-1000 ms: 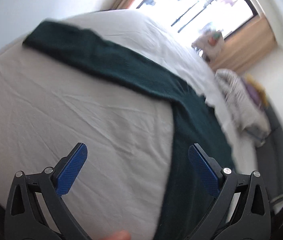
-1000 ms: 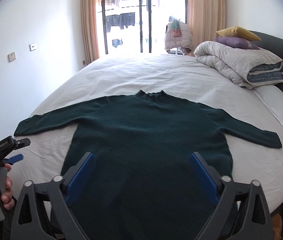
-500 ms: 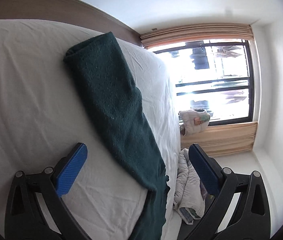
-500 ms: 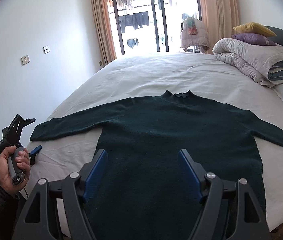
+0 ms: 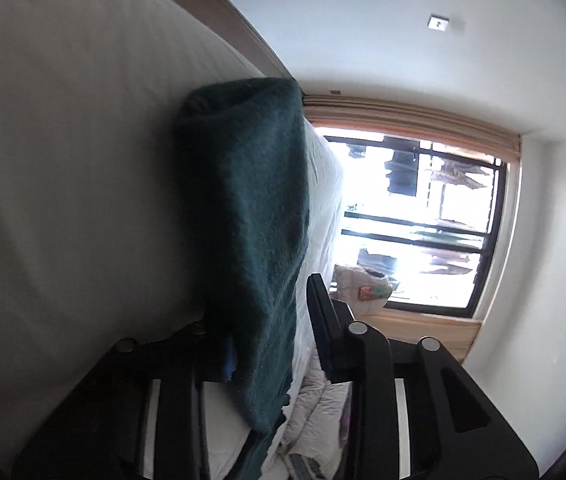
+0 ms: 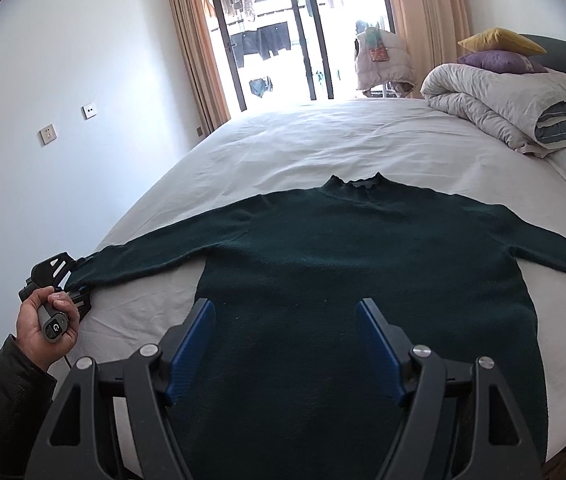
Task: Fold small clothes
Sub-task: 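Grasp the sleeve nearest the left tool and fold it across the body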
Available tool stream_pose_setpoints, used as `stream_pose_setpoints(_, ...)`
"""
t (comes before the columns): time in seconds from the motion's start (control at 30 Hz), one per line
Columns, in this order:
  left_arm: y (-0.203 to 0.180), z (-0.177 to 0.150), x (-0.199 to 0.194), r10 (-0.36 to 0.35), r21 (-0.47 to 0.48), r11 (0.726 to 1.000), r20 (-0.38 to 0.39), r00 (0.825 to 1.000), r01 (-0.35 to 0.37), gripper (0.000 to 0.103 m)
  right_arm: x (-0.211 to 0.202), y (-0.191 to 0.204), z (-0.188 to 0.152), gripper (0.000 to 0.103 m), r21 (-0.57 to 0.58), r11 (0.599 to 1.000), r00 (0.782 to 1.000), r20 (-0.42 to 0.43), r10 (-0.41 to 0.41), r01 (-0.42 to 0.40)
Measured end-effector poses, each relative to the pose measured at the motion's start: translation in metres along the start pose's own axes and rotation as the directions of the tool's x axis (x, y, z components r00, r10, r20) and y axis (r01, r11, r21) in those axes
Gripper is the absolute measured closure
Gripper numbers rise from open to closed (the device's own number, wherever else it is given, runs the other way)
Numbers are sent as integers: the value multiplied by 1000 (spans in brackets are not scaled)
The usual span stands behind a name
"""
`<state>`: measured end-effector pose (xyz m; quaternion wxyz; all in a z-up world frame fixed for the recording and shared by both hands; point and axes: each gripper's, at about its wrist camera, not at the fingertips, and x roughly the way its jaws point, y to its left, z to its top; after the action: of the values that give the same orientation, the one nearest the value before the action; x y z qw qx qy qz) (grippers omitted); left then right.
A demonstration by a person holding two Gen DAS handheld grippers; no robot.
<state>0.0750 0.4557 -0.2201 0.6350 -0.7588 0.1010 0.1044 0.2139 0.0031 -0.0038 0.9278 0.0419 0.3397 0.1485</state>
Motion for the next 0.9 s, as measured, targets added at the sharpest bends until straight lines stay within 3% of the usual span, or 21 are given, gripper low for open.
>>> stream_pose_setpoints(0.27,-3,11,14,-3,-8,1000,56,998,4,80,4,-6,-1,27,15,1000,1000,-4,7,-7)
stream_pose_setpoints(0.37,-17,11,14,29,46,998,92,995,-33,80,4,-11,-1,28,24,1000,1000,-1,7,-7)
stream_pose_setpoints(0.47,-31,4,21,88,126,987,96,991,-99,88,5,-17,-1,31,36,999,1000,-4,10,-10)
stream_pose_setpoints(0.63,-71,-9,57,163,320,930,80,983,-181,96,7,-31,-2,33,61,998,1000,-10,21,-20)
stream_pose_setpoints(0.7,-101,-31,74,184,448,873,65,981,-194,96,10,-42,-2,33,87,996,1000,-14,28,-26)
stream_pose_setpoints(0.77,-130,-60,93,204,582,790,45,978,-192,96,12,-54,-1,33,105,994,999,-22,35,-33)
stream_pose_setpoints(0.83,-159,-113,118,237,752,632,43,971,-187,96,16,-65,4,32,115,992,998,-33,56,-52)
stream_pose_setpoints(0.87,-172,-145,133,262,850,494,54,964,-182,96,18,-69,7,29,115,991,997,-40,68,-63)
stream_pose_setpoints(0.9,-169,-178,148,277,906,383,71,958,-178,96,21,-72,10,28,114,991,996,-47,79,-73)
